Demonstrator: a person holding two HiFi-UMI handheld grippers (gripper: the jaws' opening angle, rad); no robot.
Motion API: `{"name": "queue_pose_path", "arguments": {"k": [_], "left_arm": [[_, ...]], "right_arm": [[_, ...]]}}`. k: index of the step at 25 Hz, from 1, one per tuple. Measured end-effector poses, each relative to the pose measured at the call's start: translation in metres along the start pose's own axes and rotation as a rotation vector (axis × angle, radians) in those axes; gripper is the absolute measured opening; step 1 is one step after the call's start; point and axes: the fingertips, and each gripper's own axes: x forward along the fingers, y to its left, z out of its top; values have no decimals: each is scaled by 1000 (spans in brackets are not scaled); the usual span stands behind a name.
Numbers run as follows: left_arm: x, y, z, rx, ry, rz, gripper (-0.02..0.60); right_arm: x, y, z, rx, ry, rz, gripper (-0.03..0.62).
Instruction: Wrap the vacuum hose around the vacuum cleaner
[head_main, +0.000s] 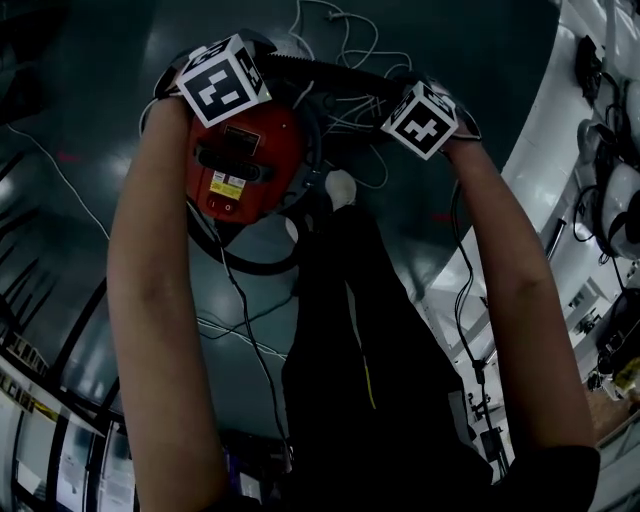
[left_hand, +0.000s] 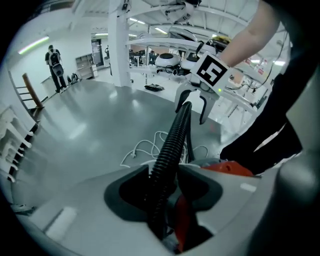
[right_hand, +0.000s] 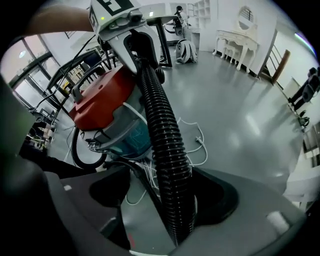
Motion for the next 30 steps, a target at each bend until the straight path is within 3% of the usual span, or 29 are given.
{"name": "queue_pose_path", "arguments": {"k": [5, 11, 15, 17, 22, 24, 27, 30], "left_arm": [[-2, 0, -1, -7, -35, 0, 178], [-5, 6, 2, -50, -101, 48, 178], [-11, 13, 1, -116, -158, 89, 179], [-12, 13, 1, -110, -166, 94, 178], [-13, 14, 3, -118, -174, 134, 178], [-20, 17, 4, -150, -213, 155, 177], [-44, 25, -7, -227, -277, 186, 127], [-66, 24, -36, -291, -270, 198, 208]], "right_arm": [[-6, -30, 50, -94, -87, -187, 387], [1, -2, 144, -399, -141, -184, 318], [-1, 10, 192, -506, -171, -257, 217], [0, 14, 203, -560, -164, -278, 203], [3, 12, 206, -562, -96, -295, 183], [-2, 10, 207, -571, -91, -312, 182], [-6, 10, 210, -593, -85, -315, 183], [-9, 12, 211, -562, -101, -306, 181]]}}
